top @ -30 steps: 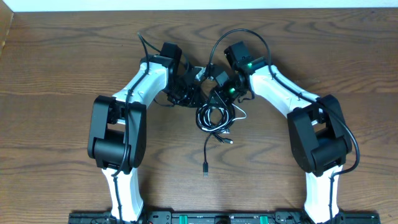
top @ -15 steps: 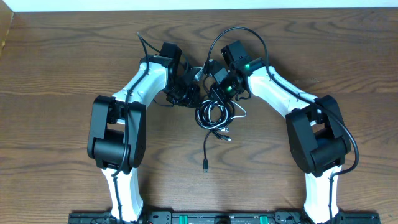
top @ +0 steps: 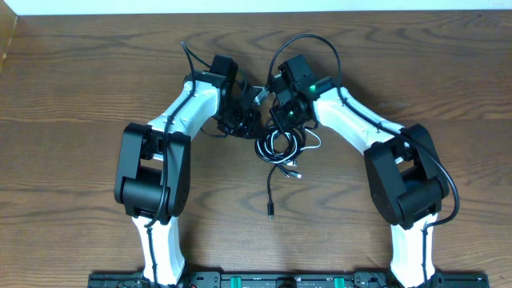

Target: Untangle cables

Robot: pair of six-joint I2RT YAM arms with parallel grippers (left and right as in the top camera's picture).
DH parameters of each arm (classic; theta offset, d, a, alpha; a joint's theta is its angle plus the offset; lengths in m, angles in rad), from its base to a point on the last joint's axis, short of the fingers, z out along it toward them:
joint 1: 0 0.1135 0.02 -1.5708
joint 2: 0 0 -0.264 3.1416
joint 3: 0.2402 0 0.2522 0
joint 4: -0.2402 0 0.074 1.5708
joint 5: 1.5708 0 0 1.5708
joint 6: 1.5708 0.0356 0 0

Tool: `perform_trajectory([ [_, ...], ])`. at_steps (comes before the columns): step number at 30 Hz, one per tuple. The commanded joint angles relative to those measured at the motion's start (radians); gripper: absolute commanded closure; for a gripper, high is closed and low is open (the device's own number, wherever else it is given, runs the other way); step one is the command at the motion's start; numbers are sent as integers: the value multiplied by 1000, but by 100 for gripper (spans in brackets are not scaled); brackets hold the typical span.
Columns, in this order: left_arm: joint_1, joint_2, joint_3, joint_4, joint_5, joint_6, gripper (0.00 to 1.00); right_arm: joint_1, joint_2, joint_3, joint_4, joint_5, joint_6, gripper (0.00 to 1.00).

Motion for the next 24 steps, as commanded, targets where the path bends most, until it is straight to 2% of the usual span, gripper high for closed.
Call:
perform_trajectory([
  [1, -2, 10, -3, -6, 21, 13, 92, -10, 2, -11, -3, 146, 72, 99],
  [6, -2, 10, -3, -6, 21, 13, 92, -18, 2, -37, -3, 289, 196, 99],
  [9, -2, 10, -3, -6, 21, 13, 92, -40, 2, -49, -4, 302, 260, 98],
  [11, -2, 10, -3, -6, 21, 13, 92, -51, 2, -49, -5, 294, 262, 94],
  [24, -2, 10, -3, -6, 21, 13, 92, -125, 2, -96, -3, 299, 283, 93],
])
